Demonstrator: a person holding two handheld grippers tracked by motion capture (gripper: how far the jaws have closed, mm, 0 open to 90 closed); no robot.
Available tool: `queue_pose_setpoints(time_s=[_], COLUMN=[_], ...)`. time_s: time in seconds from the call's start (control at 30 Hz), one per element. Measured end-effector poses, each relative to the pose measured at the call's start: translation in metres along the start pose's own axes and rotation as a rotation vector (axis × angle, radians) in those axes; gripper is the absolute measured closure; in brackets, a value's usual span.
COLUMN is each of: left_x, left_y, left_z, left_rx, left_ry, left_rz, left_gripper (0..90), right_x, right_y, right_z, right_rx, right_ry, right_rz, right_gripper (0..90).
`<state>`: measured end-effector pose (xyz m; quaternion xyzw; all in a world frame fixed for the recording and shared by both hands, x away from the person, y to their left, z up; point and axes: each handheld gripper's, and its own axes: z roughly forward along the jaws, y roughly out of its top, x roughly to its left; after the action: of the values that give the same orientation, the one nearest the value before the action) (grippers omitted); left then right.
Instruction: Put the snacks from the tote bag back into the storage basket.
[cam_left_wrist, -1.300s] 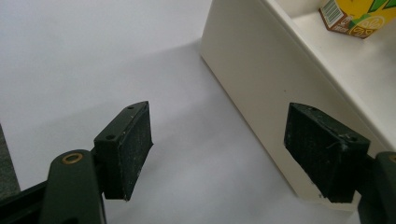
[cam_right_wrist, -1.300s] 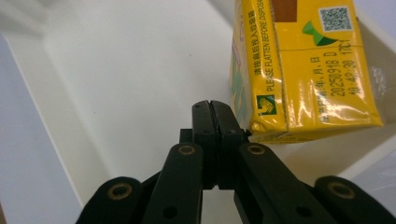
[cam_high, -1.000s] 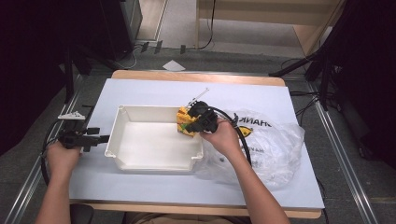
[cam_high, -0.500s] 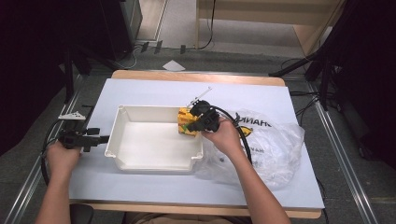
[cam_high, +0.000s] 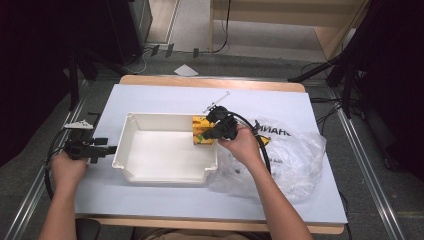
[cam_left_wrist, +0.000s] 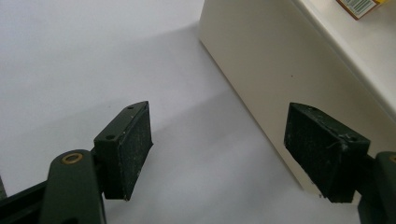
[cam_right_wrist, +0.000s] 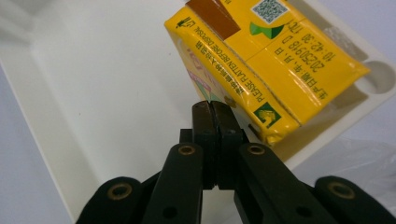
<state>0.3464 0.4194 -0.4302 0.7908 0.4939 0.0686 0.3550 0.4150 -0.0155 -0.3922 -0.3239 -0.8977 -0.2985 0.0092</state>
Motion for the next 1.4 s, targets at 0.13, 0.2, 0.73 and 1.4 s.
queue_pose_setpoints(time_s=[0.13,0.2,0.73,1.4], left_x=[0.000,0.000,0.000,-0.001], left_y=[0.000,0.000,0.000,0.000], left_z=[0.000,0.000,0.001,0.000], left_rx=[-0.001,-0.002,0.013,0.011], left_ry=[-0.001,-0.002,-0.011,-0.016], left_rz=[0.000,0.001,-0.009,-0.002], left_gripper=[24.6,24.6,24.6,24.4], right_x=[-0.001,0.000,0.003,-0.007], right_y=[0.000,0.000,-0.003,-0.022], right_z=[0.000,0.001,-0.014,-0.049], right_rx=[0.000,0.003,-0.012,-0.041], right_ry=[0.012,0.010,0.087,0.070], right_rz=[0.002,0.004,-0.003,0.025], right_gripper=[90.0,90.0,67.3,47.2])
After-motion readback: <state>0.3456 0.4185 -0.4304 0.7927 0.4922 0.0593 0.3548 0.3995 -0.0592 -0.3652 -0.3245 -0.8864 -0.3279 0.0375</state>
